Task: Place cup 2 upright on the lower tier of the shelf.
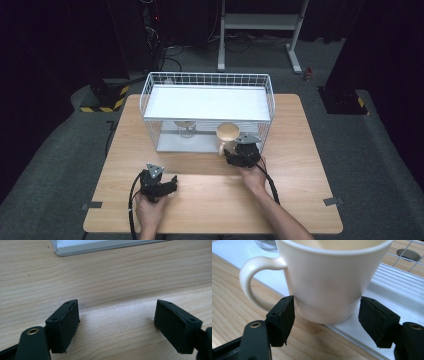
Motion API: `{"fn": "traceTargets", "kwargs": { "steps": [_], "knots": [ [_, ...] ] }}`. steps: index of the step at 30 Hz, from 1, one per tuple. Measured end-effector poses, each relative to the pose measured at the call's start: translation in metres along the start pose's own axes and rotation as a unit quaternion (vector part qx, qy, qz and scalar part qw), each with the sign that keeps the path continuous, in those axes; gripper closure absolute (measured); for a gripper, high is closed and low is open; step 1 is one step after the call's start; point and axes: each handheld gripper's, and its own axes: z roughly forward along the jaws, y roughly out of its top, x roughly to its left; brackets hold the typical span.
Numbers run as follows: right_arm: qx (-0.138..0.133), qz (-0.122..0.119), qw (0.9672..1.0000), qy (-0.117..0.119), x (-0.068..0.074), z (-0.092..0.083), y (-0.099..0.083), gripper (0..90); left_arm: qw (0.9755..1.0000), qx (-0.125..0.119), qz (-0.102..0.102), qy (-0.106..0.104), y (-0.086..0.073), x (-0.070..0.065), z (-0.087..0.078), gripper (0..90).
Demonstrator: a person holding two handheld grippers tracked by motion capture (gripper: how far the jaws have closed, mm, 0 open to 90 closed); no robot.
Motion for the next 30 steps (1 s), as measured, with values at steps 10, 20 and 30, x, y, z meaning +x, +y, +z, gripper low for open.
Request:
{"fn": "traceTargets", "kwargs": {
  "steps": [10, 20, 30],
  "knots": [
    [0.007, 0.013, 0.9999, 0.003, -0.002, 0.003, 0.01, 32.6, 1.0, -0.002, -0.002, 0.001, 0.0, 0.0, 0.0, 20.5],
    [0.002, 0.025, 0.9997, -0.003, -0.002, 0.013, 0.014, 31.8, 1.0, 0.0, 0.001, 0.001, 0.0, -0.001, 0.0, 20.6],
    [-0.001, 0.041, 0.999, -0.016, -0.004, 0.026, 0.022, 32.8, 1.0, -0.001, 0.001, 0.001, 0.0, -0.001, 0.0, 20.6]
  ]
}}
